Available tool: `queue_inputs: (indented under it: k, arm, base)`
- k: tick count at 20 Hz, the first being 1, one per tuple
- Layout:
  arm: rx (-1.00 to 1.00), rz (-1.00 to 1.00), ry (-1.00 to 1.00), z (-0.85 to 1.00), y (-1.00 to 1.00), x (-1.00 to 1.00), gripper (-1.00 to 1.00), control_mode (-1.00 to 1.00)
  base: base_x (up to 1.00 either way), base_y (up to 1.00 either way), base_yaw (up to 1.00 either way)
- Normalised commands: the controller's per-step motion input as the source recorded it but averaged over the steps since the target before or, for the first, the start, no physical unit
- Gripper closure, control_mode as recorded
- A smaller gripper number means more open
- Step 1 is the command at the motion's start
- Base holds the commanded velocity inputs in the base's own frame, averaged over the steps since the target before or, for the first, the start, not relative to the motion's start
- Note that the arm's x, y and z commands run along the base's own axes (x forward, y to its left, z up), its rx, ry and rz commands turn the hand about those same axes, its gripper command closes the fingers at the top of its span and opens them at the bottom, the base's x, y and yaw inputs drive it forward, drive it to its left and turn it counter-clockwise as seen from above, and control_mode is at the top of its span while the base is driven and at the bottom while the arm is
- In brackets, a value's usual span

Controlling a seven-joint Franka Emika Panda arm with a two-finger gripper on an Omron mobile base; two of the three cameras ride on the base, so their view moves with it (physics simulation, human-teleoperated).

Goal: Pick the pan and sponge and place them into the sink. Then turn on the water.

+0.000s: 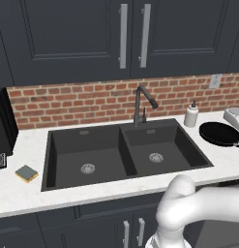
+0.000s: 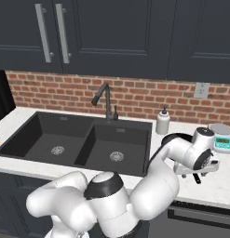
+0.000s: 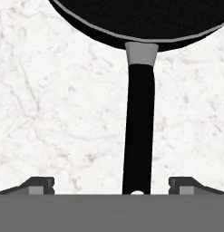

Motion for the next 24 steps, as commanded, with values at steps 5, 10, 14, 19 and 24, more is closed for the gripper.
queue_inputs:
  k: [5,10,14,19,24]
  arm:
    - [0.00,0.00,0.00,-0.14,-0.14,0.19,-1.00,-1.00]
    - [0.00,0.00,0.00,-0.09,-0.19,0.14,-1.00,-1.00]
    - [0.00,0.00,0.00,-0.24,-0.06,0.08,-1.00,-1.00]
    - [0.00,0.00,0.06,-0.51,-0.01,0.05,-1.00,-1.00]
    - [0.00,0.00,0.14,-0.71,0.00,0.02,1.00,-1.00]
  base:
    - [0.00,0.00,0.00]
    - [0.00,0.00,0.00]
    - [0.00,0.00,0.00]
    - [0.00,0.00,0.00]
    - [0.00,0.00,0.00]
